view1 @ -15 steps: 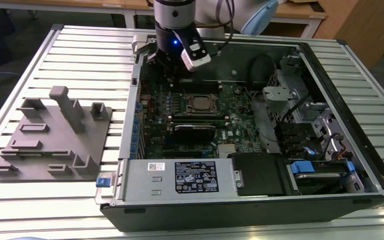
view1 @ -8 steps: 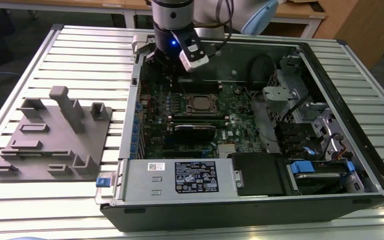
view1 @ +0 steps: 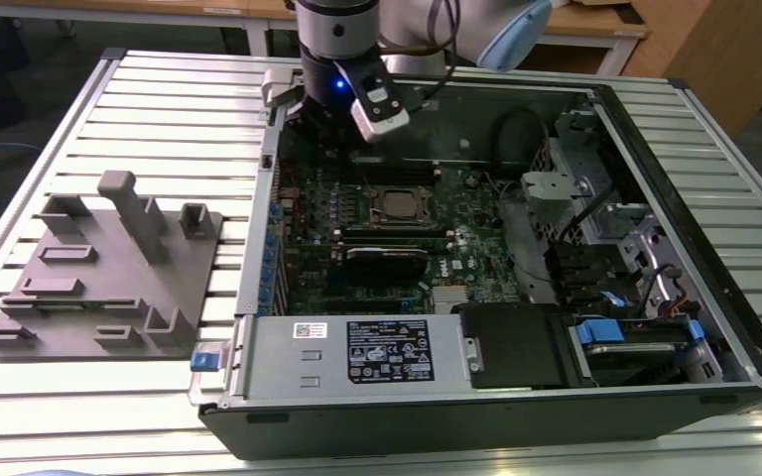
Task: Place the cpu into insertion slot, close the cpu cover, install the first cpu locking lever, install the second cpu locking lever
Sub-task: 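Install the first cpu locking lever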
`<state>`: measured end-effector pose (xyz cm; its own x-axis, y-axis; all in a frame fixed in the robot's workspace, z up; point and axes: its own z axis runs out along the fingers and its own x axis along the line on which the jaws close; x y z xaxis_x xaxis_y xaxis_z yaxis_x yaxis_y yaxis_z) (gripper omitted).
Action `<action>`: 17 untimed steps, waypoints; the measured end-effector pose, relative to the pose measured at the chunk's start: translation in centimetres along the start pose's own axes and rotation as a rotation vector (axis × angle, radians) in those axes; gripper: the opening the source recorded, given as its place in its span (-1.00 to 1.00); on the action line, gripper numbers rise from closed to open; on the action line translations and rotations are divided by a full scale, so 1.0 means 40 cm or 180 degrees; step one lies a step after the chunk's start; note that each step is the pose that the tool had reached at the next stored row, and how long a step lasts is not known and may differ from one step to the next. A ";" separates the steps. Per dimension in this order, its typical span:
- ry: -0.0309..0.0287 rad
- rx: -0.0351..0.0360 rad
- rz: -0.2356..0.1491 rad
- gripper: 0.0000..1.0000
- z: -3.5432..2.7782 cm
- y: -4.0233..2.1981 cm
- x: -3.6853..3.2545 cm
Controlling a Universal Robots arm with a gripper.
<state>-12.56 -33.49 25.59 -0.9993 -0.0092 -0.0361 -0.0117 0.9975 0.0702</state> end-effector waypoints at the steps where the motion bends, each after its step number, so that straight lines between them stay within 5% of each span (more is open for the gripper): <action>1: 0.0000 0.0000 0.0000 -0.80 0.001 0.003 0.000; 6: 0.0000 -0.0008 0.0000 -0.80 0.003 0.018 0.000; 10: 0.0000 -0.0053 0.0002 -0.80 0.003 0.020 0.000; 13: -0.0002 -0.0138 0.0005 -0.80 0.003 0.020 0.000; 17: -0.0002 -0.0199 0.0007 -0.80 0.003 0.020 0.000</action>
<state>-12.58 -32.69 25.53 -0.9993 -0.0069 -0.0365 -0.0117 0.9911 0.1324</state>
